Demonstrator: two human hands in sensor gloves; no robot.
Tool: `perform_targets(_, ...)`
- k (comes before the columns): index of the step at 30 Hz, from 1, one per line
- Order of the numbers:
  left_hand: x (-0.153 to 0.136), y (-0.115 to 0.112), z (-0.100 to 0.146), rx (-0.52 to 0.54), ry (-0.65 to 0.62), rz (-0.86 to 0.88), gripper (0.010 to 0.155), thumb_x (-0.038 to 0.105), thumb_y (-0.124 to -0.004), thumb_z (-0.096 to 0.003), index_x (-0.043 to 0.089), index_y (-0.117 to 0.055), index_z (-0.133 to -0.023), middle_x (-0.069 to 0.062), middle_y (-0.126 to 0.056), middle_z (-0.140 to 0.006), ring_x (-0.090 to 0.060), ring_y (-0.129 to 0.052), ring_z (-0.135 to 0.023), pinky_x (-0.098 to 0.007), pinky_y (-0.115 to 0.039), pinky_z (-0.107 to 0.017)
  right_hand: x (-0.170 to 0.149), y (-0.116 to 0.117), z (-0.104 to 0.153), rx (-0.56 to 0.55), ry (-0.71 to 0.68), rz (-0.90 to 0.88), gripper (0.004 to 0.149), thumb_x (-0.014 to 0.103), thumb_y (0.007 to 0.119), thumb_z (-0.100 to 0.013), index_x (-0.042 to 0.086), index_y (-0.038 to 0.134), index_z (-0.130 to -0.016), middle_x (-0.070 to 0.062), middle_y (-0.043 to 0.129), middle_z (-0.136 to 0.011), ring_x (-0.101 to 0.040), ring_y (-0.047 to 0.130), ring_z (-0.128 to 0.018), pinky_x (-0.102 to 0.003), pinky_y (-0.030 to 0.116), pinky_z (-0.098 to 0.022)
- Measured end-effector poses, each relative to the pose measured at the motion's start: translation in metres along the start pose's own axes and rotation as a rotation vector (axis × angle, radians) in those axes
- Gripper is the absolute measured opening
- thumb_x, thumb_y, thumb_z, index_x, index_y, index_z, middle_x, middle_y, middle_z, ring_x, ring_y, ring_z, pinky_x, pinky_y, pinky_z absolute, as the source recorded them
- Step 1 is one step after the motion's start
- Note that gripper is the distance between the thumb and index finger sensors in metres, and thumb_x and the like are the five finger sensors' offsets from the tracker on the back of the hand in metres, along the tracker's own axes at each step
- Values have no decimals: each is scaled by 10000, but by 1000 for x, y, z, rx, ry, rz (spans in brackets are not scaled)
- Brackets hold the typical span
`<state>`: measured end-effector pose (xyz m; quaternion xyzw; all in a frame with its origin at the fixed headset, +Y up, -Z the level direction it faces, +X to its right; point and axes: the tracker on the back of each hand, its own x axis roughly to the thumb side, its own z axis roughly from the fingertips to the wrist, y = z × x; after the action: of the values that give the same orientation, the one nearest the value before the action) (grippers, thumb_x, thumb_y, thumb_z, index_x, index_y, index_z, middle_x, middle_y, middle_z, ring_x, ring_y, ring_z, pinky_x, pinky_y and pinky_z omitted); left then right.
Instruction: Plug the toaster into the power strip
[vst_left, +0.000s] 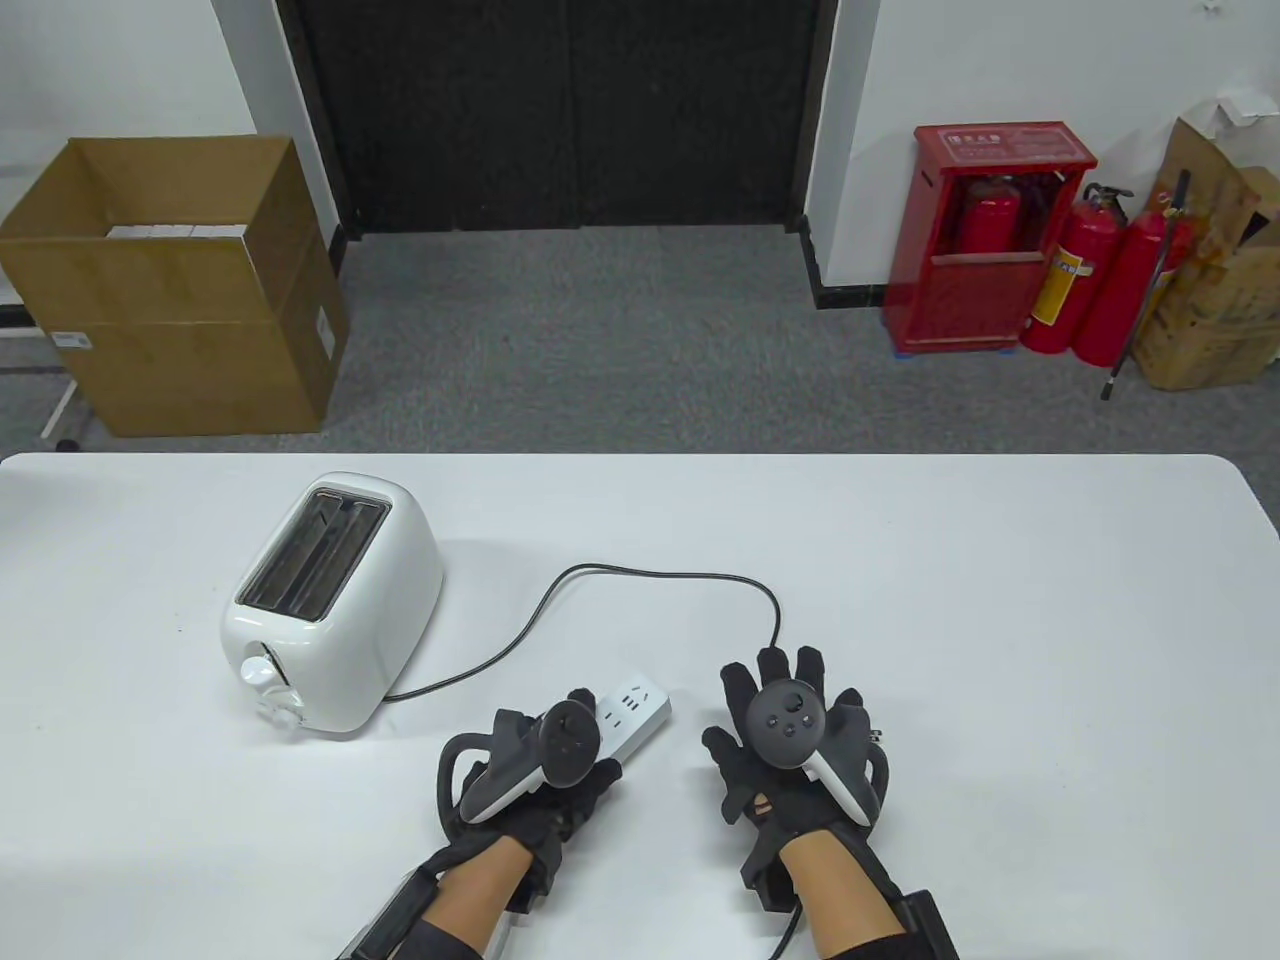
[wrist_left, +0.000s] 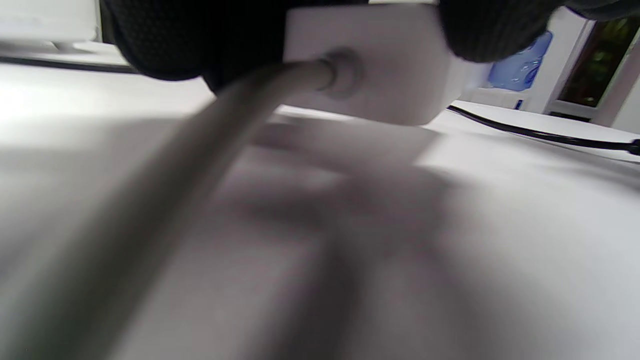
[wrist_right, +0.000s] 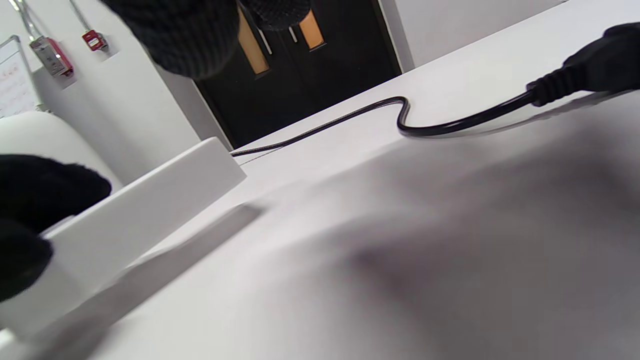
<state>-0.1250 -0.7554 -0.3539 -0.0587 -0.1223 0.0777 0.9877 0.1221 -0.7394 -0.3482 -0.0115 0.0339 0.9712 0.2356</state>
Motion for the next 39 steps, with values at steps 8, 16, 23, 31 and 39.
perform_targets(8,2,-4,-1,-29,-13,-6,785,636,-718,-446,235,-459,-1069,-20,-736,-1043,-241,-891,-849,-475,-774,-662,-10,-4,-3,-28,66,-10,719,491,769,-423,301,494,-1060,-60,345,-1191,-395,96,-1058,-738,126,-644)
perform_targets(16,-1,-8,-2,-83,-29,29,727,579,-716,-468,248,-475,-1069,-33,-708,-1072,-265,-858,-878,-492,-752,-671,-23,-25,-6,-87,122,-57,729,474,800,-416,293,505,-1057,-63,372,-1186,-410,140,-1061,-739,160,-654)
perform_targets(23,-3,-11,1,-115,-18,147,688,457,-719,-482,234,-461,-1079,-76,-631,-1109,-346,-757,-922,-552,-681,-681,-45,-37,-20,-48,241,-25,631,338,829,-433,242,616,-1020,-115,571,-1119,-457,377,-1030,-711,356,-674)
perform_targets(31,-5,-11,1,-123,-15,150,687,447,-723,-480,243,-462,-1082,-73,-623,-1116,-346,-748,-931,-577,-665,-685,-55,-13,-36,214,338,247,597,238,820,-450,283,635,-1015,-99,566,-1124,-446,416,-1002,-689,396,-679)
perform_targets(39,-7,-10,0,-121,-13,172,683,442,-743,-474,251,-489,-1078,-76,-641,-1108,-341,-758,-922,-552,-682,-679,-42,12,-45,214,312,541,602,238,796,-466,293,581,-1026,-110,633,-1078,-448,529,-958,-654,488,-675)
